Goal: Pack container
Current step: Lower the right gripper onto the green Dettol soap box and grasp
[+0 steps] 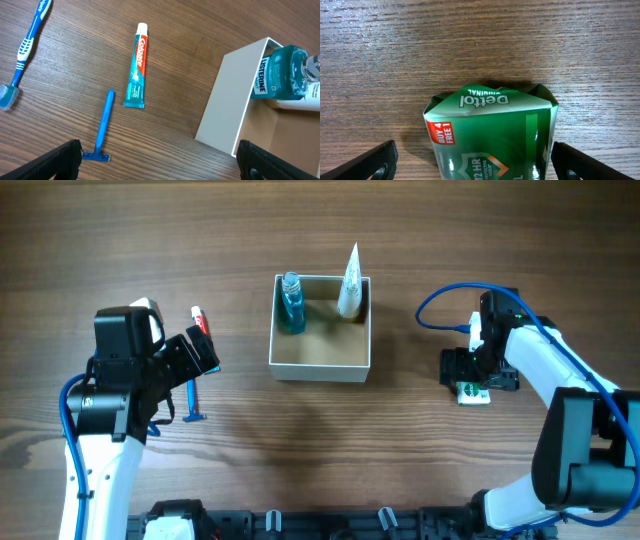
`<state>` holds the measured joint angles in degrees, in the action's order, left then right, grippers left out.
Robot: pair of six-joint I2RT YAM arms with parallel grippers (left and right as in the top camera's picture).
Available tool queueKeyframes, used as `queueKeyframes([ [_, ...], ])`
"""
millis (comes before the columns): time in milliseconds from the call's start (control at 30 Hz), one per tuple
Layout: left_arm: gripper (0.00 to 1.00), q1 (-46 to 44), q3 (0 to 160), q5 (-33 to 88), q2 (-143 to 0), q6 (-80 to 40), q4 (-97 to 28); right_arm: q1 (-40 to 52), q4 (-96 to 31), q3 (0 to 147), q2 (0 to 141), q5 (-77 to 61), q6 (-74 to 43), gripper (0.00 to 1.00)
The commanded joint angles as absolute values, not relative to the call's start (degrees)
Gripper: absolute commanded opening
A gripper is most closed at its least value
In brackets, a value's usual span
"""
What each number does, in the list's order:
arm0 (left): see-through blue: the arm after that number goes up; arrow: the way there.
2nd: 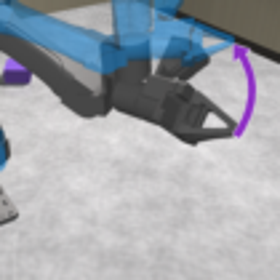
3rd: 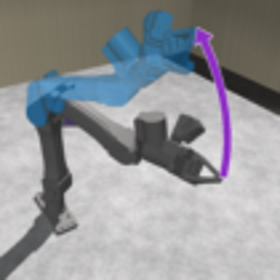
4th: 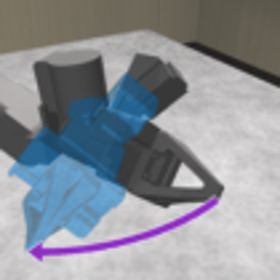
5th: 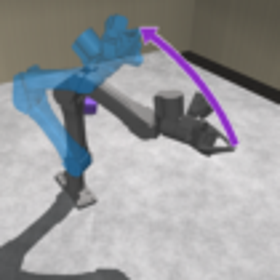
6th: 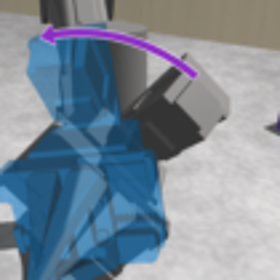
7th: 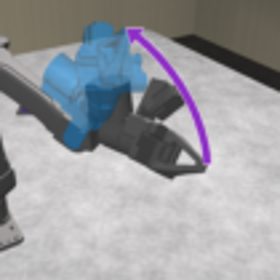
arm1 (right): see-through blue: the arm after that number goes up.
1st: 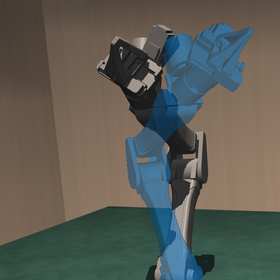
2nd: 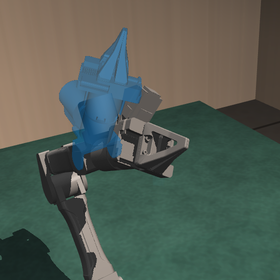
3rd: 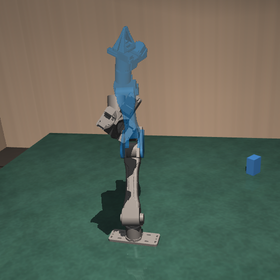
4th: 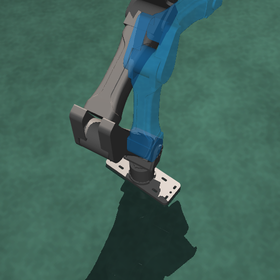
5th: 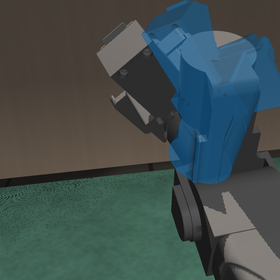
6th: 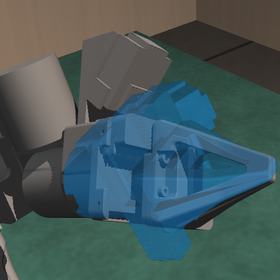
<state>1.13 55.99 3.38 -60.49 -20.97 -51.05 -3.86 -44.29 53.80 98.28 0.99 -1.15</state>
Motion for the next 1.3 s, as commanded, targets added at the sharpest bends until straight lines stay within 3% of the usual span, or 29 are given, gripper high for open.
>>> queueKeyframes([
  [0, 1.0, 0.84, 56.93, 4.91, -60.55, -21.47, -51.09, -4.16, -43.68, 53.21, 99.04, -0.12, -0.12, 1.0],
  [400, 1.0, 0.84, 56.93, 4.91, -60.55, -21.47, -51.09, -4.16, -40.71, 50.3, 99.07, -0.1, -0.16, 1.0],
  [500, 1.0, 0.84, 56.93, 4.91, -60.55, -21.47, -51.11, -4.14, -40.6, 50.3, 99.07, -0.1, -0.16, 0.93],
  [767, 1.0, 0.84, 56.93, 4.91, -60.55, -21.47, -51.09, -4.14, -40.07, 50.3, 99.07, -0.12, -0.27, 0.62],
  [1100, 1.0, 0.84, 56.93, 4.91, -60.55, -21.47, -51.11, -4.14, -39.55, 50.39, 99.07, -0.12, -1.67, 0.56],
  [1267, 1.0, 0.84, 56.93, 4.91, -60.55, -21.47, -51.11, -4.14, -39.68, 51.4, 99.0, -0.12, -3.57, 0.42],
])
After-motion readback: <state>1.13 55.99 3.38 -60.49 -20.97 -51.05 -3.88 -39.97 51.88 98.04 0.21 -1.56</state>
